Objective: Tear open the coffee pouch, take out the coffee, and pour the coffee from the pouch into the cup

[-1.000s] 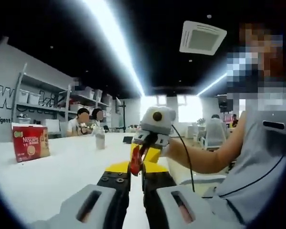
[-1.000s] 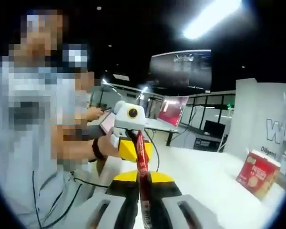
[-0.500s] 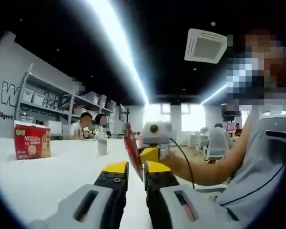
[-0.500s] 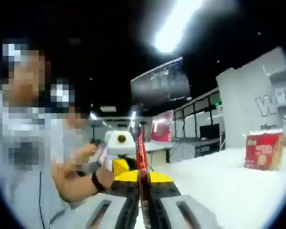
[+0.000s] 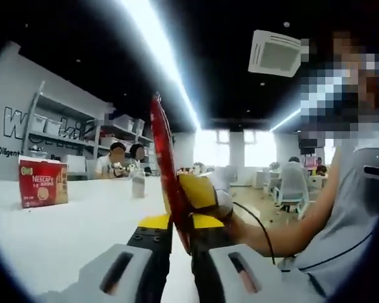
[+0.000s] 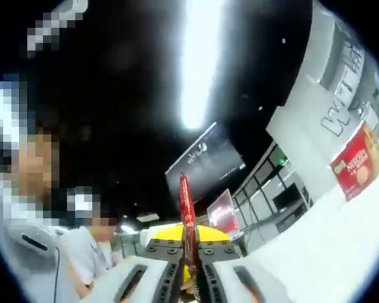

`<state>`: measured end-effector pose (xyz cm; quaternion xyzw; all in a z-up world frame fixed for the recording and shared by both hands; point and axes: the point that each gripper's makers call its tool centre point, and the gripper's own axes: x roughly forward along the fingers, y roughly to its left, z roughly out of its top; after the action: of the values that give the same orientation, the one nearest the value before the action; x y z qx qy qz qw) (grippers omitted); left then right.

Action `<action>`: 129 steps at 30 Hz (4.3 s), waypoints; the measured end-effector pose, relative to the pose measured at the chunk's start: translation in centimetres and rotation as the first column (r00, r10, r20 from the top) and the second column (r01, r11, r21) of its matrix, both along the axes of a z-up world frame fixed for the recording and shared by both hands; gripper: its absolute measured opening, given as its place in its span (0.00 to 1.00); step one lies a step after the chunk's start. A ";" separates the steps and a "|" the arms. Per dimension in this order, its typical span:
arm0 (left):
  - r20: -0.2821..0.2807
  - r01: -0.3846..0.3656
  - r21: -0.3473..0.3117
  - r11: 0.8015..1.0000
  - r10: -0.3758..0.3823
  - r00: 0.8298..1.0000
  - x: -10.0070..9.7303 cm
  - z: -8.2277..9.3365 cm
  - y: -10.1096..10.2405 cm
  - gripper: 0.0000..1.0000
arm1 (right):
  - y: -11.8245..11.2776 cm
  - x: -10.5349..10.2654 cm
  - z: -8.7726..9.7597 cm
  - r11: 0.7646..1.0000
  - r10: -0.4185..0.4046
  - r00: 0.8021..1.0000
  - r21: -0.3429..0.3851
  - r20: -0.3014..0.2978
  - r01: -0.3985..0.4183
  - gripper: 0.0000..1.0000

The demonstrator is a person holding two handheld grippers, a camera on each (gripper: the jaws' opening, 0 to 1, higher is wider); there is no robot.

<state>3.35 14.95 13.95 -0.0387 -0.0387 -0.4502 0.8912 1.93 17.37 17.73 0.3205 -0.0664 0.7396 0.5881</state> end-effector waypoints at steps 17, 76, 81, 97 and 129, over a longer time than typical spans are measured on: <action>-0.092 0.094 0.161 0.982 -0.080 0.992 -1.5 -2.9 -0.7 0.08 | -0.7 -0.3 2.7 0.993 0.038 0.972 -0.118 0.234 -0.010 0.08; -0.066 0.027 0.015 1.000 -0.026 0.997 -0.7 -0.4 0.1 0.15 | 0.6 -0.7 0.5 0.947 0.137 0.982 -0.273 -0.133 -0.169 0.02; -0.039 0.014 0.074 0.997 -0.011 0.999 -0.7 -0.8 -0.5 0.15 | 0.6 -0.1 0.6 0.939 0.159 0.957 -0.263 -0.241 -0.222 0.01; -0.143 0.015 0.031 0.999 -0.010 0.990 -0.7 -0.9 0.5 0.09 | 1.1 0.1 0.7 0.944 0.140 0.978 -0.277 -0.153 -0.179 0.05; -0.090 -0.021 0.071 0.997 0.027 0.996 -0.9 -0.2 0.6 0.10 | 2.0 -0.1 0.2 0.929 0.126 0.960 -0.309 -0.250 -0.202 0.02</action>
<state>2.46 15.59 13.77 -0.0273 0.0174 -0.4383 0.8982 1.87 19.40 17.93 0.3035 0.1531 0.7458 0.5729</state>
